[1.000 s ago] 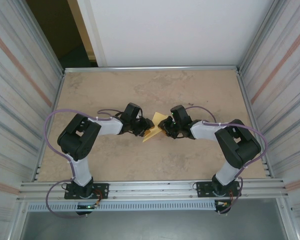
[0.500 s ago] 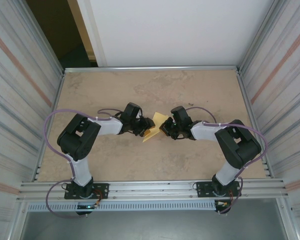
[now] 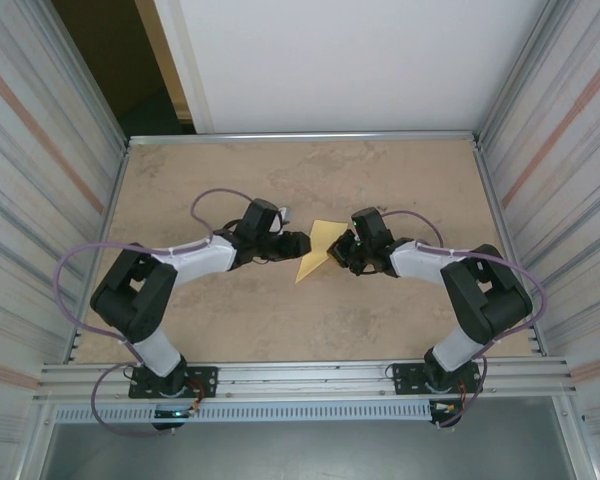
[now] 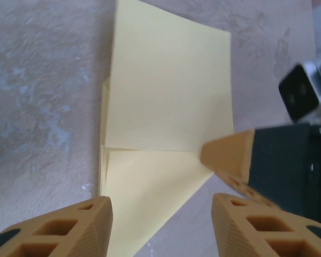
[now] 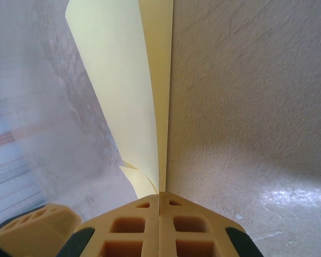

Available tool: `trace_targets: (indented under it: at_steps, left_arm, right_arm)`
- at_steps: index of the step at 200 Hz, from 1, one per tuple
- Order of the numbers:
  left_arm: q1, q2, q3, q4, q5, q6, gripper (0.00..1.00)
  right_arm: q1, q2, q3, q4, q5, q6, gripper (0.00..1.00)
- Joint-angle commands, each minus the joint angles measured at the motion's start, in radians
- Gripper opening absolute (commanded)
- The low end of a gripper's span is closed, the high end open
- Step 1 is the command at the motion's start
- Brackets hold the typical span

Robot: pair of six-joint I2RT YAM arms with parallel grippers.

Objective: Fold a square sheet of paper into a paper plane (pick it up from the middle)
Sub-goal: Fold the wing for the fifth time at the center of the table.

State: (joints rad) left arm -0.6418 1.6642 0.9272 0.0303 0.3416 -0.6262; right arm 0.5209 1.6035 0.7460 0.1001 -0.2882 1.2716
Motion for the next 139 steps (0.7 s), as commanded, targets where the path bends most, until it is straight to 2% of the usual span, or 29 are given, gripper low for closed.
trace_targets:
  at_steps: [1, 68, 139]
  left_arm:
    - [-0.052, -0.03, 0.019, -0.071, -0.113, 0.261, 0.53]
    - [-0.186, 0.028, 0.05, -0.049, -0.294, 0.608, 0.51]
    - [-0.211, 0.098, 0.053, 0.056, -0.293, 0.772, 0.49]
  right_arm:
    - [-0.015, -0.029, 0.03, -0.04, -0.025, -0.011, 0.06]
    - [-0.069, -0.045, 0.045, -0.068, -0.102, 0.005, 0.07]
    - [-0.083, -0.023, 0.051, -0.063, -0.149, 0.032, 0.07]
